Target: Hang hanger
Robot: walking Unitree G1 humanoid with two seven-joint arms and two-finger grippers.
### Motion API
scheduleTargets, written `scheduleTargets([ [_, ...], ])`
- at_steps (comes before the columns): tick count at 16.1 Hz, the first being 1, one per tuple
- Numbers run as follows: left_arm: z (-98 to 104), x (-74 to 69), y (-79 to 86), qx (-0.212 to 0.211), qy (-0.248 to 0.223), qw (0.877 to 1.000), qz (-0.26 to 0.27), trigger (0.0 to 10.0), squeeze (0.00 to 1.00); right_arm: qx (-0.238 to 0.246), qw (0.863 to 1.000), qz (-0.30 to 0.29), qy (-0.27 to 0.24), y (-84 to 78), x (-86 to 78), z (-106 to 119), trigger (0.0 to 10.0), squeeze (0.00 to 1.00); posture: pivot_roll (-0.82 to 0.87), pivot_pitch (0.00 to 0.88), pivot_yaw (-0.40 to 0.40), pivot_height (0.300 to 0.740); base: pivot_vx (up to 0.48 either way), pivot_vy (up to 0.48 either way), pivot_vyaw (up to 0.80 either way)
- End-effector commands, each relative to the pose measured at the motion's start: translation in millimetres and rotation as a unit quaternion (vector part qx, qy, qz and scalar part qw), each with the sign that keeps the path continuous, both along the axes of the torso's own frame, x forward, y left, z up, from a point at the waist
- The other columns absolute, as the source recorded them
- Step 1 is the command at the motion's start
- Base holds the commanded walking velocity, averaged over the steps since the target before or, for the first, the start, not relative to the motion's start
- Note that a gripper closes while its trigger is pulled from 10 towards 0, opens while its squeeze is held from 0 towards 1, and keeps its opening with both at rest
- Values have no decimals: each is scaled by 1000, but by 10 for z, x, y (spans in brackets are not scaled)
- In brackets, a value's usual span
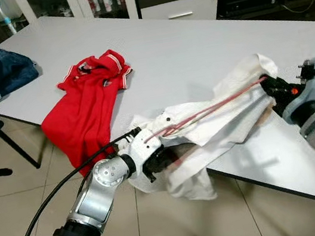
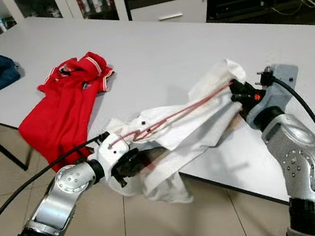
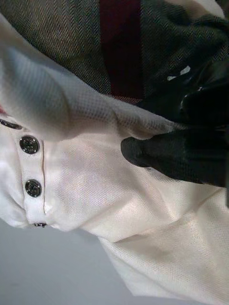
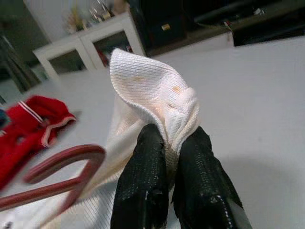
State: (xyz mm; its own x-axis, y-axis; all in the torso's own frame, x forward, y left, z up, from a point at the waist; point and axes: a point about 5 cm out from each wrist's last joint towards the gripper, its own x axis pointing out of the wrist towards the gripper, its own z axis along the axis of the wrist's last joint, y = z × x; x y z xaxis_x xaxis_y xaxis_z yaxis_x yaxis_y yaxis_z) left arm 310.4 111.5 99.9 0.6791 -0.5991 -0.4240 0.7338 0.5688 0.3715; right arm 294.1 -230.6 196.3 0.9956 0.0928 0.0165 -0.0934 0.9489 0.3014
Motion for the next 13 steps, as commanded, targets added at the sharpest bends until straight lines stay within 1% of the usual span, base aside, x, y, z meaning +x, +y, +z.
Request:
scheduleTargets([
  [1, -494, -165, 432, 52, 123, 986, 96, 10000, 0, 4, 995, -72, -70, -249, -84, 282, 3490, 0, -41, 86, 46, 740, 0, 0, 0],
  [2, -515, -174, 446, 51, 128, 985, 106, 10000, 0, 2, 994, -76, -81, -258, -104, 324, 4471, 0, -40, 86, 46, 740, 0, 0, 0],
  [3, -533, -186, 453, 48, 133, 983, 117, 10000, 0, 11, 993, -75, -96, -259, -141, 357, 6706, 0, -39, 86, 42, 740, 0, 0, 0],
  [4, -542, -187, 458, 43, 132, 982, 128, 10000, 0, 24, 991, -72, -111, -252, -174, 389, 7882, 0, -39, 86, 42, 740, 0, 0, 0],
  [5, -537, -181, 454, 37, 129, 982, 134, 10000, 0, 28, 990, -71, -116, -248, -189, 399, 8980, 0, -39, 86, 42, 740, 0, 0, 0],
  [6, -514, -169, 428, 22, 121, 982, 142, 10000, 0, 43, 990, -67, -119, -242, -214, 396, 9529, 0, -41, 89, 38, 740, 0, 0, 0],
  [7, -490, -157, 406, 12, 111, 983, 144, 10000, 0, 55, 989, -66, -117, -247, -221, 376, 10000, 0, -41, 90, 34, 740, 0, 0, 0],
  [9, -432, -139, 367, -12, 96, 984, 148, 10000, 0, 95, 988, -62, -105, -233, -232, 283, 10000, 0, -41, 90, 34, 740, 0, 0, 0],
  [10, -424, -157, 345, -19, 97, 984, 145, 10000, 0, 127, 985, -59, -97, -187, -232, 221, 10000, 0, -38, 92, 29, 740, 0, 0, 0],
  [11, -428, -171, 331, -20, 99, 985, 142, 10000, 0, 139, 984, -57, -95, -162, -232, 202, 10000, 0, -38, 92, 29, 740, 0, 0, 0],
  [12, -440, -195, 301, -22, 104, 985, 138, 10000, 0, 168, 979, -56, -101, -113, -232, 188, 10000, 0, -34, 93, 28, 740, 0, 0, 0],
  [13, -461, -213, 285, -19, 110, 984, 139, 10000, 0, 178, 974, -67, -125, -67, -245, 225, 10000, 0, -33, 93, 31, 740, 0, 0, 0],
])
